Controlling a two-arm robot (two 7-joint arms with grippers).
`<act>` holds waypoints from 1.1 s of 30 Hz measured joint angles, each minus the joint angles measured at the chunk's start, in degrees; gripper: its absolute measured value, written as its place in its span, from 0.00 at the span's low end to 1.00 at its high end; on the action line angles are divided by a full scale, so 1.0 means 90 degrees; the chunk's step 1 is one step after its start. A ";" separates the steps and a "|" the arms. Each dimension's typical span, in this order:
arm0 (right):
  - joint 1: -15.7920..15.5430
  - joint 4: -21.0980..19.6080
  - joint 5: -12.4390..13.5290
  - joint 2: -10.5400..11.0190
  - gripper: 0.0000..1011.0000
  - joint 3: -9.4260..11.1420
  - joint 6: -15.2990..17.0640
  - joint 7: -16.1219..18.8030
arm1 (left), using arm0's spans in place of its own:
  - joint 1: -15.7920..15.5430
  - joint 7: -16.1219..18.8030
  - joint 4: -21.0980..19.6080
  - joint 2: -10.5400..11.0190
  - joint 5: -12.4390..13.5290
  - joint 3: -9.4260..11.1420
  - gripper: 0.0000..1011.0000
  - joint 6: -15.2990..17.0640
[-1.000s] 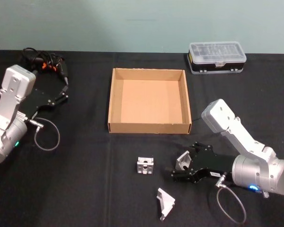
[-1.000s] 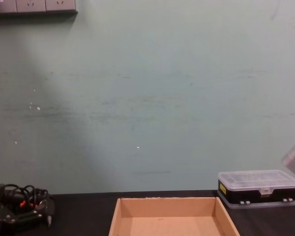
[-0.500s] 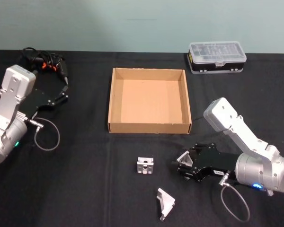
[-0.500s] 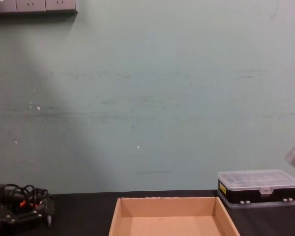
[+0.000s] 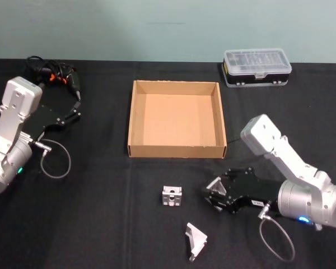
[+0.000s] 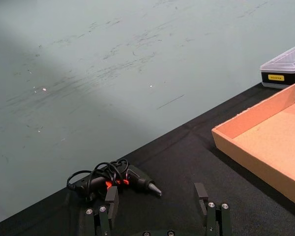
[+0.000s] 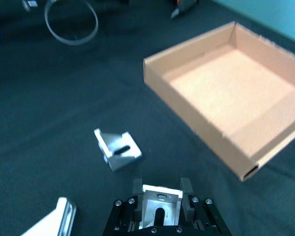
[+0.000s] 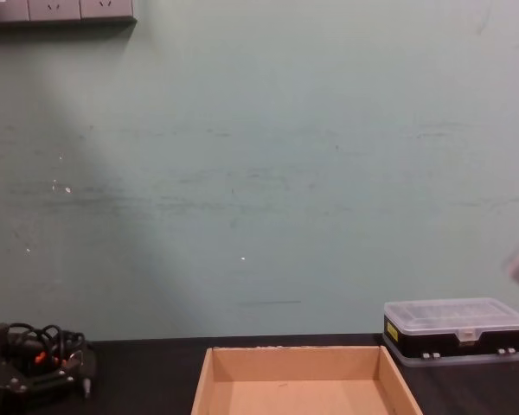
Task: Use one hand to pick up the angle iron from the table and place it into the box.
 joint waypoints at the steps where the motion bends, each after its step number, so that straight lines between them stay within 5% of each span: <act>1: 0.0013 -0.0023 0.0025 -0.0003 0.45 0.0020 -0.0020 0.0010 | 0.0000 0.0000 0.0000 0.0000 0.0000 0.0000 0.99 0.0000; 9: 0.0355 -0.0229 0.0286 -0.0126 0.45 0.0295 -0.0292 0.0012 | 0.0000 0.0000 0.0000 0.0000 0.0000 0.0000 0.99 0.0000; 15: 0.0818 0.0012 0.0271 -0.0441 0.45 0.0380 -0.0550 -0.0278 | 0.0000 0.0000 0.0000 0.0000 0.0000 0.0000 0.99 0.0000; 33: 0.2455 0.2506 -0.0492 -0.1500 0.45 -0.0219 -0.1157 -0.0218 | 0.0000 0.0000 0.0000 0.0000 0.0000 0.0000 0.99 0.0000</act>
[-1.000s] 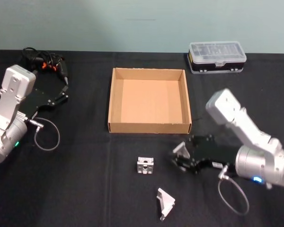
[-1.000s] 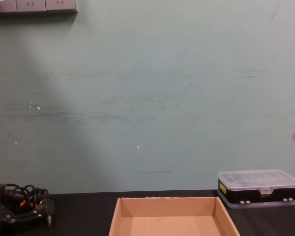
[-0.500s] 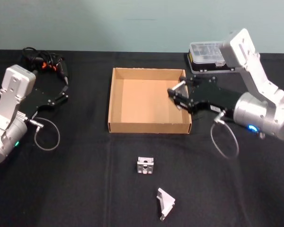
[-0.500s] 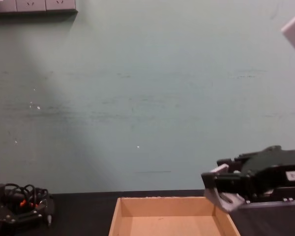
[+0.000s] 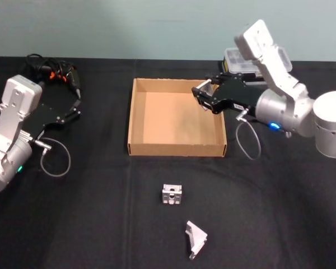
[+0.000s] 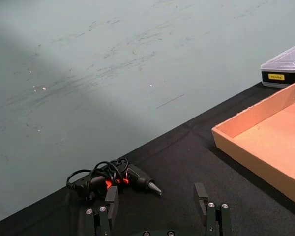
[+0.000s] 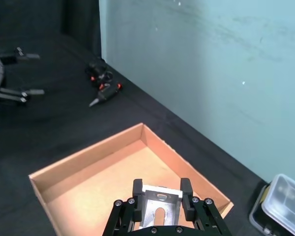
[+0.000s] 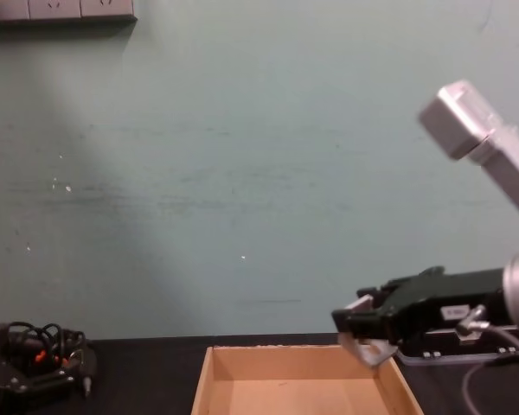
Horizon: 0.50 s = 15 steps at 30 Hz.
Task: Use one hand to pick up the angle iron from the table and place it into the box.
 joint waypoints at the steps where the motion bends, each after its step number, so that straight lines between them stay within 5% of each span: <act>1: 0.0054 0.0113 -0.0027 -0.0041 0.45 -0.0024 -0.0013 0.0021 | 0.0000 0.0000 0.0000 0.0000 0.0001 0.0000 0.99 0.0000; 7: 0.0400 0.0946 -0.0182 -0.0347 0.45 -0.0198 -0.0131 0.0197 | 0.0000 0.0000 0.0000 0.0000 0.0000 0.0000 0.99 0.0000; 15: 0.0572 0.1377 -0.0265 -0.0508 0.45 -0.0305 -0.0141 0.0374 | 0.0000 0.0000 0.0000 0.0000 0.0000 0.0000 0.99 0.0000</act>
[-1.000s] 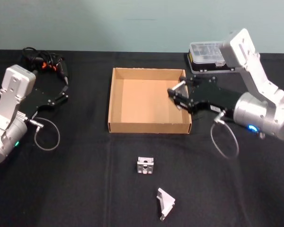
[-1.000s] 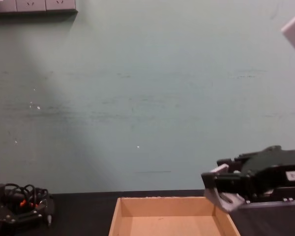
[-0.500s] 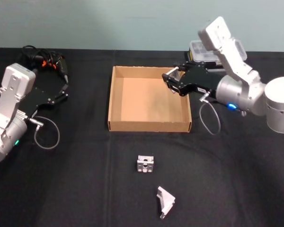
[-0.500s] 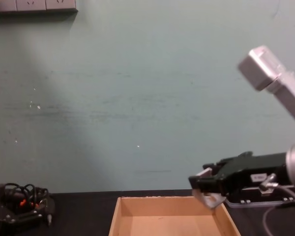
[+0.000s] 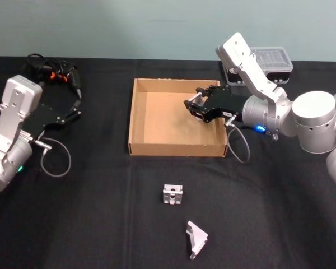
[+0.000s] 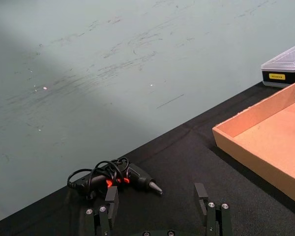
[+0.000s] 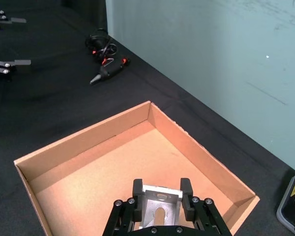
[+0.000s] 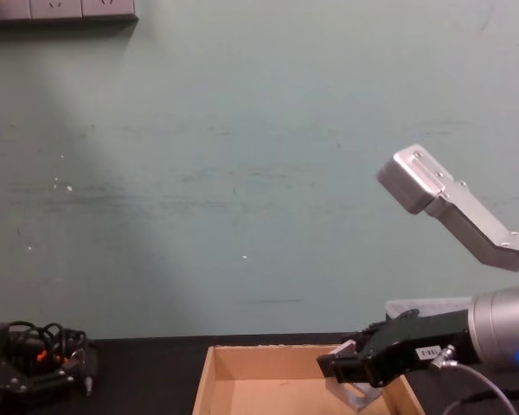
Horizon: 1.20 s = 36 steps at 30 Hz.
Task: Use one hand to pick up the angle iron from the table and place it into the box.
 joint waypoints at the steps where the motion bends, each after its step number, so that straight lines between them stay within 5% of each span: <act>1: 0.0006 0.0018 -0.0004 -0.0005 0.45 -0.0004 0.0001 0.0011 | 0.0000 0.0000 0.0000 0.0000 0.0000 0.0000 0.99 0.0000; 11: 0.0023 0.0113 -0.0010 -0.0006 0.47 -0.0010 0.0019 0.0143 | 0.0000 0.0000 0.0000 0.0000 0.0000 0.0000 0.99 0.0000; 21: -0.0009 0.0083 -0.0002 0.0049 0.79 -0.0009 0.0026 0.0196 | 0.0000 0.0000 0.0000 0.0000 0.0000 0.0000 0.99 0.0000; 27: -0.0125 -0.0211 0.0054 0.0152 0.95 0.0092 -0.0025 0.0173 | 0.0000 0.0000 0.0000 0.0000 0.0000 0.0000 0.99 0.0000; 36: -0.0443 -0.1126 0.0226 0.0622 0.99 0.0259 -0.0191 0.0322 | 0.0000 0.0000 0.0000 0.0000 0.0000 0.0000 0.99 0.0000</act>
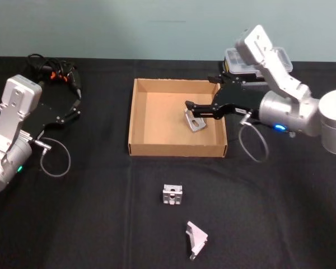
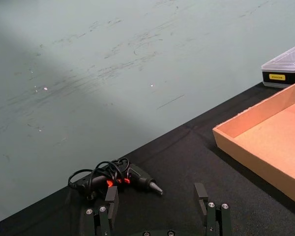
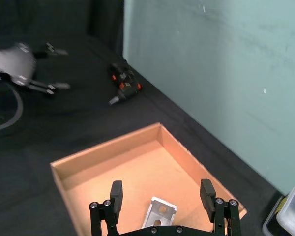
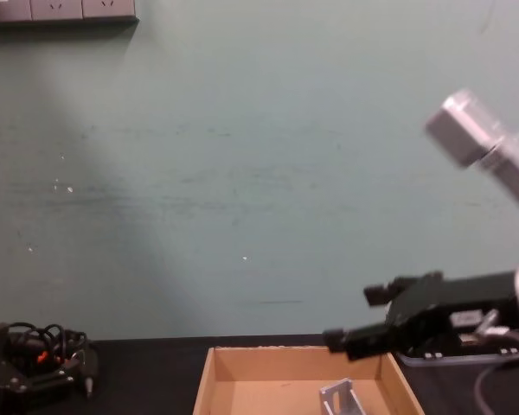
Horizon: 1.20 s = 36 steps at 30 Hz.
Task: Use one hand to pick up the angle iron from the table and place it into the box.
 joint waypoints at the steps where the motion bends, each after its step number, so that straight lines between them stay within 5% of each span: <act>1: -0.0092 -0.0245 0.0083 0.0150 0.99 0.0062 -0.0028 0.0076 | 0.0000 0.0000 0.0000 0.0000 0.0000 0.0000 0.99 0.0000; 8: -0.0634 -0.1338 0.0618 0.0950 0.99 0.0354 -0.0023 0.0480 | 0.0000 0.0000 0.0000 0.0000 0.0000 0.0000 0.99 0.0000; 18: -0.1304 -0.2270 0.1170 0.1811 0.99 0.0461 0.0154 0.0996 | 0.0000 0.0000 0.0000 0.0000 0.0000 0.0000 0.99 0.0000; 26: -0.1579 -0.2610 0.1400 0.2242 0.99 0.0200 0.0200 0.1414 | 0.0001 0.0000 0.0000 0.0000 0.0000 0.0000 0.99 0.0000; 36: -0.1478 -0.2625 0.1271 0.2561 0.99 -0.0366 0.0068 0.1977 | 0.0000 0.0000 0.0000 0.0000 0.0000 0.0000 0.99 0.0000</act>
